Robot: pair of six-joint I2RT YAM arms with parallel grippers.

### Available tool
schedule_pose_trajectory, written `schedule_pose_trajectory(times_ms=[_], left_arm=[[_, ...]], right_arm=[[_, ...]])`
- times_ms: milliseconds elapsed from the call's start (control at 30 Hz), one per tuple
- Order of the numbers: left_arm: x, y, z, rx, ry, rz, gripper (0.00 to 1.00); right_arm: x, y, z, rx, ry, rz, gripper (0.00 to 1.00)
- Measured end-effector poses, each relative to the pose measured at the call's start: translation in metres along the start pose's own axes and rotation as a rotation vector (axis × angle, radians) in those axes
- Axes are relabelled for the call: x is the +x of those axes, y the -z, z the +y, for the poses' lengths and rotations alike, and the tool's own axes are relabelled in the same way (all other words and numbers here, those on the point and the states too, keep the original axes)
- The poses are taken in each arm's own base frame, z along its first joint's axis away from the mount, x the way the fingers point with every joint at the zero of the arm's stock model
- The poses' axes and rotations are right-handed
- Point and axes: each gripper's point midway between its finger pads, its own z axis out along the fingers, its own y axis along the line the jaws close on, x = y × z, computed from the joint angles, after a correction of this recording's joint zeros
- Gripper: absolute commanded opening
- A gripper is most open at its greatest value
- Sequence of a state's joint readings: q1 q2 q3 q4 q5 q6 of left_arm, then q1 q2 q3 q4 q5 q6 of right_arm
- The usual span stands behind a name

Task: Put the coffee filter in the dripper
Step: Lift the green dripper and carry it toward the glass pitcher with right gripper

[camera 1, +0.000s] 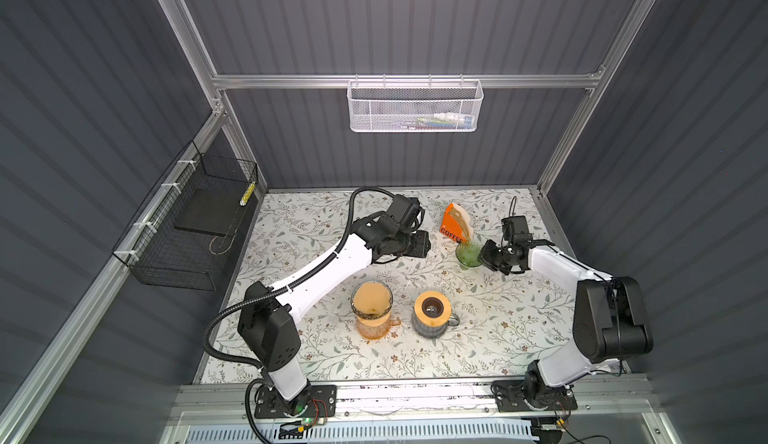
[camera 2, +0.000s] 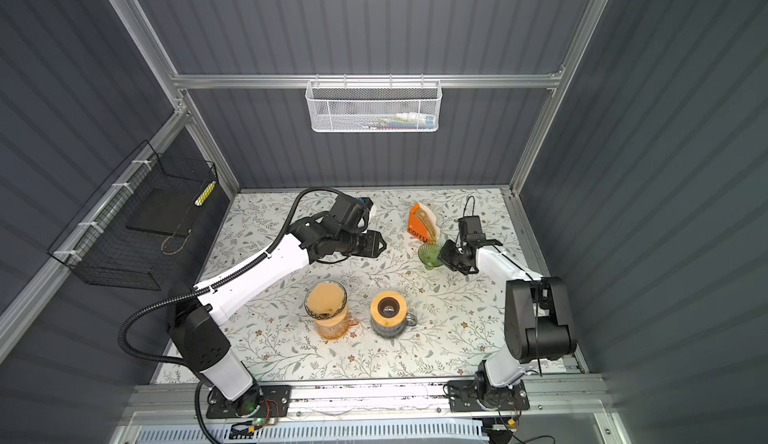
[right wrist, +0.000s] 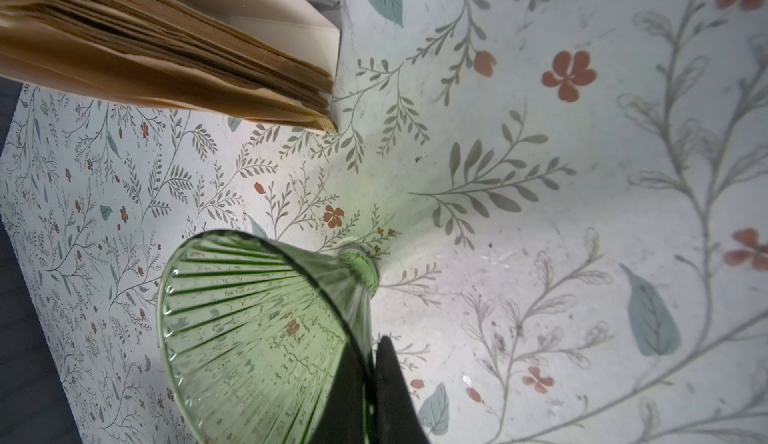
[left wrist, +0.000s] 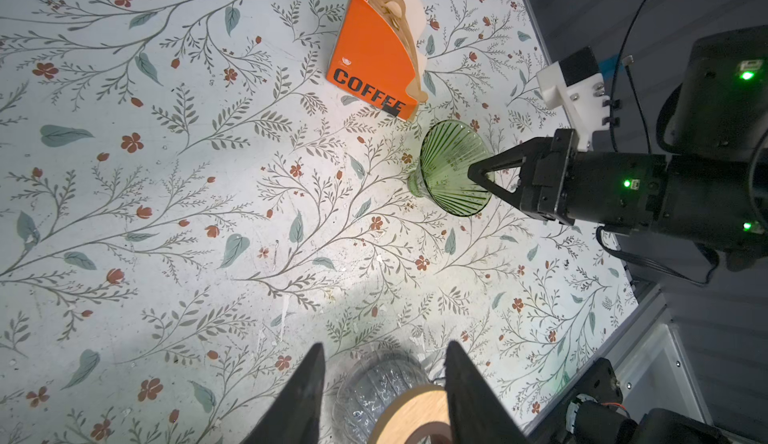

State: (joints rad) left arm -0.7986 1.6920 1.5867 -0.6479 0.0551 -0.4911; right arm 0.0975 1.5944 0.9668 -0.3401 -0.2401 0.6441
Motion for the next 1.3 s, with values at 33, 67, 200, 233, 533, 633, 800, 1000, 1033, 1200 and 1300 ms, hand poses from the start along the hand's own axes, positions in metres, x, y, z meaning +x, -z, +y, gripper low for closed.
schedule_pose_trajectory(times_ms=[33, 67, 200, 233, 533, 633, 800, 1000, 1033, 1200, 1300], left_arm=[[0.002, 0.0, 0.001, -0.002, 0.001, 0.001, 0.48], [0.004, 0.0, 0.002, -0.005, 0.003, 0.006, 0.48], [0.005, 0.0, 0.003, -0.007, 0.004, 0.01, 0.48], [0.005, 0.0, 0.003, -0.008, 0.004, 0.01, 0.48], [0.008, 0.008, 0.004, -0.008, 0.004, 0.01, 0.48], [0.009, 0.013, 0.004, -0.007, 0.003, 0.009, 0.48], [0.018, 0.02, 0.009, -0.016, 0.002, 0.017, 0.48], [0.036, 0.027, 0.02, -0.047, 0.006, 0.05, 0.47], [0.038, 0.028, 0.022, -0.053, 0.006, 0.052, 0.47], [0.059, 0.033, 0.036, -0.081, 0.008, 0.069, 0.46], [0.065, 0.038, 0.039, -0.083, 0.008, 0.067, 0.46]], right_arm=[[0.0, 0.0, 0.0, 0.0, 0.001, 0.0, 0.0], [0.001, 0.0, 0.0, 0.0, 0.001, 0.001, 0.0], [0.002, 0.004, 0.003, -0.004, 0.006, 0.0, 0.0], [0.002, 0.007, 0.005, -0.008, 0.009, -0.004, 0.0], [0.003, 0.061, 0.032, -0.09, 0.063, -0.087, 0.0], [0.01, 0.078, 0.038, -0.112, 0.087, -0.096, 0.0], [0.033, 0.106, 0.05, -0.153, 0.145, -0.087, 0.0], [0.073, 0.145, 0.071, -0.231, 0.266, -0.078, 0.0], [0.079, 0.149, 0.074, -0.242, 0.283, -0.075, 0.0], [0.108, 0.164, 0.081, -0.272, 0.356, -0.046, 0.0], [0.121, 0.168, 0.084, -0.277, 0.389, -0.032, 0.0]])
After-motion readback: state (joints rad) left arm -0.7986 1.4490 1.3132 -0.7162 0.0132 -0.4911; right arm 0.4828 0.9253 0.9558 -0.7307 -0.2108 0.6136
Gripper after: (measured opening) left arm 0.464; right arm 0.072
